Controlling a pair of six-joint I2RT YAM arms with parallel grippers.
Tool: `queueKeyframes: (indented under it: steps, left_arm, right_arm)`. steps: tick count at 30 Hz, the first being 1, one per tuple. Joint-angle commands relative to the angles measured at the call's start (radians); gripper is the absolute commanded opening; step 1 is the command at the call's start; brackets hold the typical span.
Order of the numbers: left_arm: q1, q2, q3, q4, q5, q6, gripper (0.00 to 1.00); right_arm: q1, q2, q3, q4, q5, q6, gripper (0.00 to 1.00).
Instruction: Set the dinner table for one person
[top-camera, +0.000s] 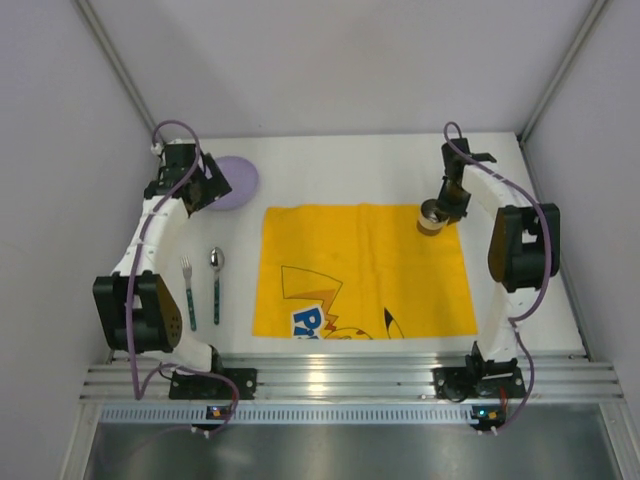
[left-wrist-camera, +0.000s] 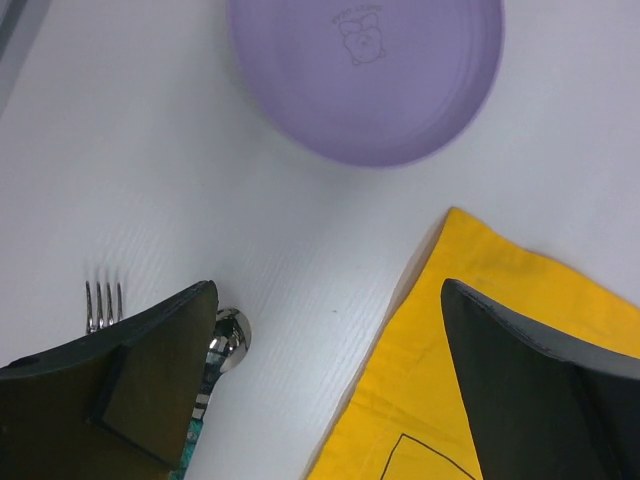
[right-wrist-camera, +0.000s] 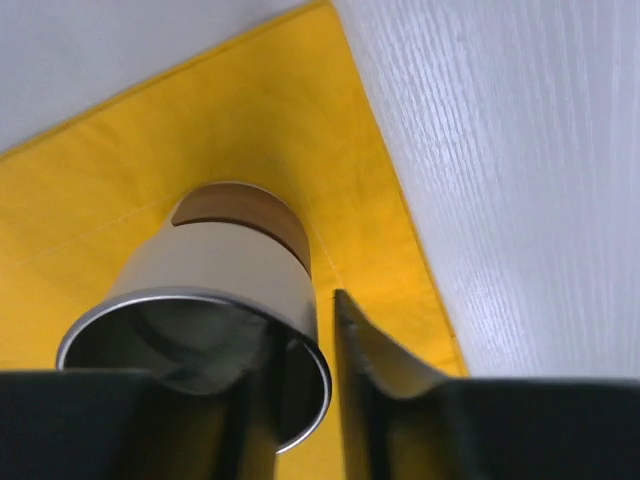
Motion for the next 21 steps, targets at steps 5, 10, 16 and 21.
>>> queueKeyframes:
  steps: [5, 10, 16, 21]
  left_arm:
    - [0.05, 0.106, 0.099, 0.092, 0.024, 0.029, 0.98]
    - [0.099, 0.232, 0.167, 0.101, 0.016, 0.013, 0.98]
    - [0.119, 0.405, 0.257, 0.13, 0.033, -0.003, 0.98]
    - [0.125, 0.523, 0.322, 0.138, 0.041, -0.013, 0.98]
  right_arm:
    - [-0.004, -0.081, -0.07, 0.057, -0.012, 0.003, 0.75]
    - [-0.002, -0.168, -0.038, 0.021, -0.023, 0.014, 0.96]
    - [-0.004, -0.289, 0.025, -0.052, -0.018, 0.029, 0.98]
    - [-0.008, -0.365, 0.046, -0.099, -0.026, 0.029, 0.98]
